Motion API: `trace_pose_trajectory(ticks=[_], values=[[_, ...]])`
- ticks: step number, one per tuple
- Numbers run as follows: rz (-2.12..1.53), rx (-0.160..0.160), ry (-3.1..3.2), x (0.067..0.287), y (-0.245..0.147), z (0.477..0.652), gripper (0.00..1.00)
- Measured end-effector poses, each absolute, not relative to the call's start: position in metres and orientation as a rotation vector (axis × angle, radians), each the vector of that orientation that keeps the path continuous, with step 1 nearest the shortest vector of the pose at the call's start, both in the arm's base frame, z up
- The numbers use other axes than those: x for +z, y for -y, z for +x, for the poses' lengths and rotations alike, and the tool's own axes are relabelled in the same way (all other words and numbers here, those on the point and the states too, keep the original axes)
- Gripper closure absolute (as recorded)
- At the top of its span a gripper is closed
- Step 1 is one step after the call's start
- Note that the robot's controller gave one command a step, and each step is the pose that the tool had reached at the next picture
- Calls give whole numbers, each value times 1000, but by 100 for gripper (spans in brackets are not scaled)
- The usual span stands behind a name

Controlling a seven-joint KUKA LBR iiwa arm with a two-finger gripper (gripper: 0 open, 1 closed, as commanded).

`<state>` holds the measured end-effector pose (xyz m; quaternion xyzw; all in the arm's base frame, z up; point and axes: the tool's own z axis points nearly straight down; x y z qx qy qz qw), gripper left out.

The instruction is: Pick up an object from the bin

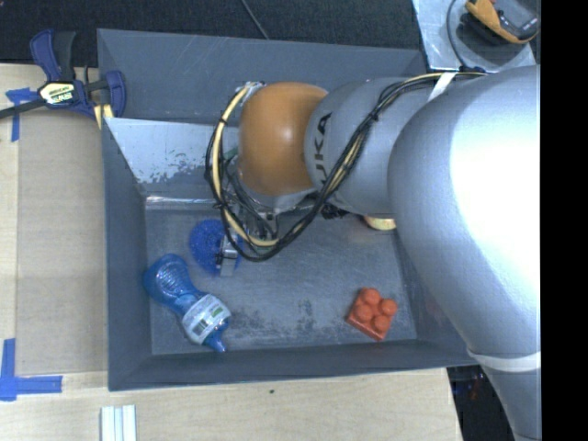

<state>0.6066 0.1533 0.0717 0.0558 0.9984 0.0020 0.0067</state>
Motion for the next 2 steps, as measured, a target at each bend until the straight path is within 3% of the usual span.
trace_pose_trajectory(ticks=[1,2], values=[[190,12,-3120,73,-147,607,0],[182,13,-3117,74,-151,608,100]])
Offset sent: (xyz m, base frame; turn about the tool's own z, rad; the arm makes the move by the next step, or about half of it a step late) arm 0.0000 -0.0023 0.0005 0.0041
